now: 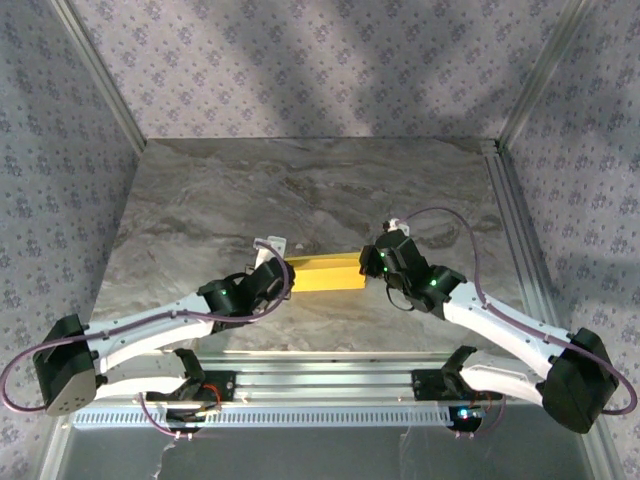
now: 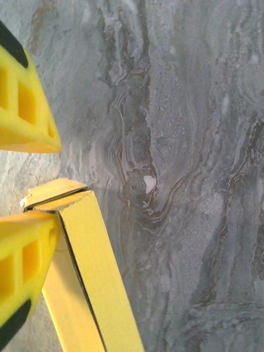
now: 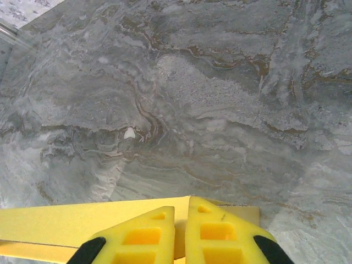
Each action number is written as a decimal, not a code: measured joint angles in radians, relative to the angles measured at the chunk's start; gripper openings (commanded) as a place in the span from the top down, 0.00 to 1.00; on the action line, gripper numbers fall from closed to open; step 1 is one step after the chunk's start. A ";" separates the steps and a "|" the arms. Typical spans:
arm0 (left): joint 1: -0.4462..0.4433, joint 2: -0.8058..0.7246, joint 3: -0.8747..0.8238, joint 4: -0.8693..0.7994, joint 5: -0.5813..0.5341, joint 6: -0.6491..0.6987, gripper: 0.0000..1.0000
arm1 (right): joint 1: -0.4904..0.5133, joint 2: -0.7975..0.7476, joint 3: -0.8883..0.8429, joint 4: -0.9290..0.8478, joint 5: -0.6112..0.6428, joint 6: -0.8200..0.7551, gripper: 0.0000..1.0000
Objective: Fold the paper box
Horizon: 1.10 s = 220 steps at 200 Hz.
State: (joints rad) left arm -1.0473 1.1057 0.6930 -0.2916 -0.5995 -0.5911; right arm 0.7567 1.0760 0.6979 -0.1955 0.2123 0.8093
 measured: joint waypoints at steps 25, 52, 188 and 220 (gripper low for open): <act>0.000 -0.025 0.000 -0.030 0.017 -0.017 0.51 | 0.002 -0.002 0.000 -0.006 0.009 0.007 0.94; 0.000 -0.076 0.000 -0.063 0.062 -0.061 0.45 | 0.005 -0.003 0.000 -0.009 0.013 0.011 0.94; 0.088 -0.024 0.099 -0.193 0.269 -0.772 0.47 | 0.016 -0.003 0.000 -0.013 0.028 0.014 0.95; 0.108 -0.014 0.095 -0.175 0.306 -0.904 0.45 | 0.016 -0.003 0.000 -0.013 0.027 0.014 0.95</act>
State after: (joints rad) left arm -0.9390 1.0920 0.7879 -0.4667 -0.2932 -1.4948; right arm 0.7731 1.0729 0.6979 -0.2089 0.2398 0.8234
